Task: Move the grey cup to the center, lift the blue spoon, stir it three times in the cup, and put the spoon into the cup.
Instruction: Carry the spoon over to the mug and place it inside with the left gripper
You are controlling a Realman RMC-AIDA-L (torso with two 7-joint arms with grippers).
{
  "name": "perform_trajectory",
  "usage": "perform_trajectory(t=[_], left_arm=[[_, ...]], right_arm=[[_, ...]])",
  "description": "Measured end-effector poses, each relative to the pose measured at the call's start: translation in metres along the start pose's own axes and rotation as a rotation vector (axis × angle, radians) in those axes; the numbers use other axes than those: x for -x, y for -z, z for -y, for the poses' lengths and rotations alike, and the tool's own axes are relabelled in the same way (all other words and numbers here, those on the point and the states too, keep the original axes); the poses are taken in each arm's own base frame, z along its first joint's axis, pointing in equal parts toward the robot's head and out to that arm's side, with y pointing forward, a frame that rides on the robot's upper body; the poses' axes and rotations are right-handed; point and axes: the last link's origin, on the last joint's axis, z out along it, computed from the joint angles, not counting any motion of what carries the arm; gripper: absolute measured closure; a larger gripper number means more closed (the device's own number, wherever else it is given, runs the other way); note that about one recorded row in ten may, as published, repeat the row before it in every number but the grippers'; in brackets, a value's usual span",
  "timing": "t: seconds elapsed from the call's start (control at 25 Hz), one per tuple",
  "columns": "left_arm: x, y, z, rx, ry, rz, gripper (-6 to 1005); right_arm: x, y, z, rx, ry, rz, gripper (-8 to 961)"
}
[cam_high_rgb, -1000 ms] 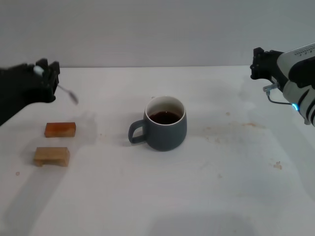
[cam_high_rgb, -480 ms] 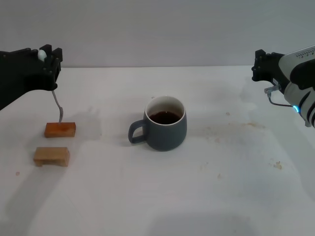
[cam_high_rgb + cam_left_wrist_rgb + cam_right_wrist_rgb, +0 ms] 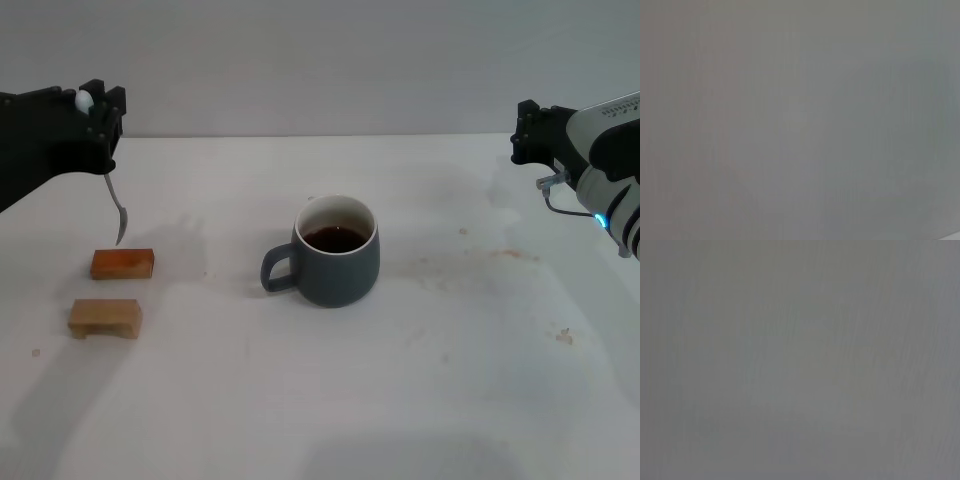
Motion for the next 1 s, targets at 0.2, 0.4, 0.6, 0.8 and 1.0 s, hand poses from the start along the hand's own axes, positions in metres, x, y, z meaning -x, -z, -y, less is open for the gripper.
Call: perform_trajectory(t=[0.2, 0.4, 0.6, 0.8, 1.0], left_arm=[[-0.003, -0.002, -0.002, 0.008, -0.003, -0.009, 851], [-0.007, -0.008, -0.011, 0.042, -0.008, -0.019, 852], [-0.015, -0.017, -0.031, 0.112, -0.017, -0.04, 852], [-0.023, -0.023, -0.043, 0.155, -0.03, -0.06, 852], [-0.03, -0.026, -0.05, 0.179, -0.04, -0.085, 852]], right_arm=[[0.0, 0.0, 0.0, -0.001, -0.001, 0.0, 953], [0.0, 0.0, 0.001, -0.002, -0.002, 0.001, 953], [-0.001, 0.0, 0.003, -0.01, -0.005, -0.002, 953], [-0.006, 0.002, 0.006, -0.021, -0.008, -0.016, 953], [-0.014, 0.005, 0.01, -0.032, -0.01, -0.037, 954]])
